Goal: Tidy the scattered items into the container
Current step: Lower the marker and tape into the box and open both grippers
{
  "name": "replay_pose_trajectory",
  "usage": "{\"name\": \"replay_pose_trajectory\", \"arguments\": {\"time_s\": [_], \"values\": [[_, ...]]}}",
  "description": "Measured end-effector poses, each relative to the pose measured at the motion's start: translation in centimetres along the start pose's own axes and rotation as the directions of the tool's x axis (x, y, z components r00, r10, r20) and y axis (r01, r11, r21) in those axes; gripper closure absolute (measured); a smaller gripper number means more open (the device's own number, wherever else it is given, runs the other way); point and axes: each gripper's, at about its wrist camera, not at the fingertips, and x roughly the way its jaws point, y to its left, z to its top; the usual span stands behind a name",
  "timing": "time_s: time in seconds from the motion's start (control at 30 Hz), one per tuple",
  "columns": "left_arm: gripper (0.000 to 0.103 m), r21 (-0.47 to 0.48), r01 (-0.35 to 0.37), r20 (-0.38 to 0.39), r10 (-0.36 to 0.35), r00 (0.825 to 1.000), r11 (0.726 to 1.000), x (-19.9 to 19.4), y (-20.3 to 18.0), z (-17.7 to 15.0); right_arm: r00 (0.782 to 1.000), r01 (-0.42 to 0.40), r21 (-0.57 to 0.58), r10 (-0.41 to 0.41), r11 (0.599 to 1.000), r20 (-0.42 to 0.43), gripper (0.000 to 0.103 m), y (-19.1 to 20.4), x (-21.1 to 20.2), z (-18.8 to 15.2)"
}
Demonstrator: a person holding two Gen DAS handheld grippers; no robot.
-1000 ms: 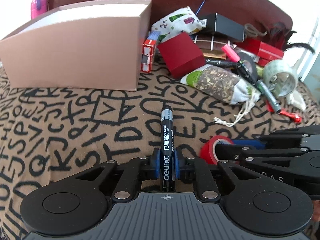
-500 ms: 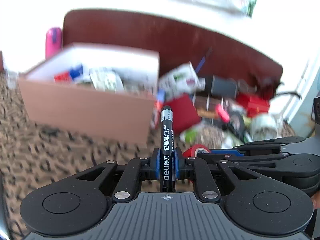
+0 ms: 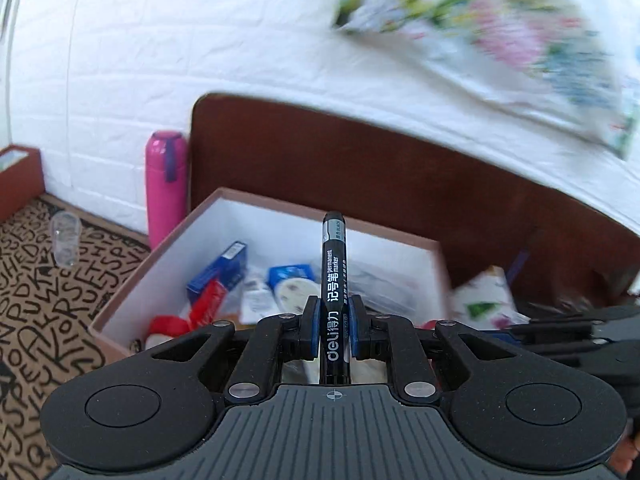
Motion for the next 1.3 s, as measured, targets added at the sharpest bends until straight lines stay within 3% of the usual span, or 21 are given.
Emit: {"name": "replay_pose_trajectory", "arguments": {"time_s": [0.17, 0.37, 0.4, 0.43, 0.5, 0.53, 0.57, 0.63, 0.77, 1.07, 1.3], "values": [[0.092, -0.012, -0.041, -0.075, 0.04, 0.996, 0.999, 6.0, 3.2, 1.6, 0.998, 0.027, 0.011, -0.027, 1.0, -0.054, 0.089, -0.6, 5.8, 2.8], [0.089, 0.026, -0.071, -0.104, 0.073, 0.992, 0.997, 10.1, 4.8, 2.0, 0.998, 0.019, 0.024, -0.018, 1.0, -0.065, 0.086, -1.3, 11.6, 5.3], [0.072, 0.031, -0.082, -0.108, 0.085, 0.991, 0.996, 10.7, 5.0, 2.1, 0.998, 0.009, 0.028, -0.007, 1.0, -0.057, 0.085, -1.4, 12.6, 5.6], [0.069, 0.029, -0.117, -0.11, 0.119, 0.987, 0.993, 11.3, 5.2, 2.2, 0.998, 0.02, 0.021, -0.018, 1.0, -0.058, 0.084, -1.4, 13.5, 5.8], [0.03, 0.002, -0.169, -0.135, 0.168, 0.977, 0.986, 12.0, 6.2, 2.3, 0.993, 0.093, 0.007, -0.092, 0.996, -0.071, 0.08, -1.7, 15.0, 6.0], [0.023, -0.024, -0.157, -0.126, 0.153, 0.98, 0.987, 11.7, 6.8, 2.3, 0.991, 0.116, 0.006, -0.115, 0.993, -0.062, 0.076, -2.0, 15.1, 6.0], [0.019, -0.051, -0.125, -0.101, 0.119, 0.988, 0.991, 11.2, 7.4, 2.0, 0.992, 0.113, 0.011, -0.112, 0.994, -0.056, 0.058, -2.5, 15.0, 5.8], [0.015, -0.1, -0.088, -0.085, 0.08, 0.993, 0.991, 10.5, 8.2, 1.9, 0.995, 0.092, 0.055, -0.089, 0.994, -0.052, 0.039, -3.5, 14.3, 5.5], [0.01, -0.158, -0.076, -0.086, 0.063, 0.994, 0.985, 9.2, 8.2, 1.7, 0.996, 0.084, 0.038, -0.083, 0.996, -0.027, 0.033, -3.7, 12.4, 5.3], [0.0, -0.06, -0.095, -0.062, 0.091, 0.994, 0.994, 3.3, 4.6, 0.7, 0.996, 0.091, 0.046, -0.092, 0.995, 0.014, 0.007, -3.1, 5.9, 3.4], [0.0, 0.012, -0.137, -0.063, 0.138, 0.989, 0.99, -2.9, 1.1, -1.9, 0.993, 0.112, 0.012, -0.112, 0.994, 0.038, 0.001, -1.0, -1.2, -1.3]]}}
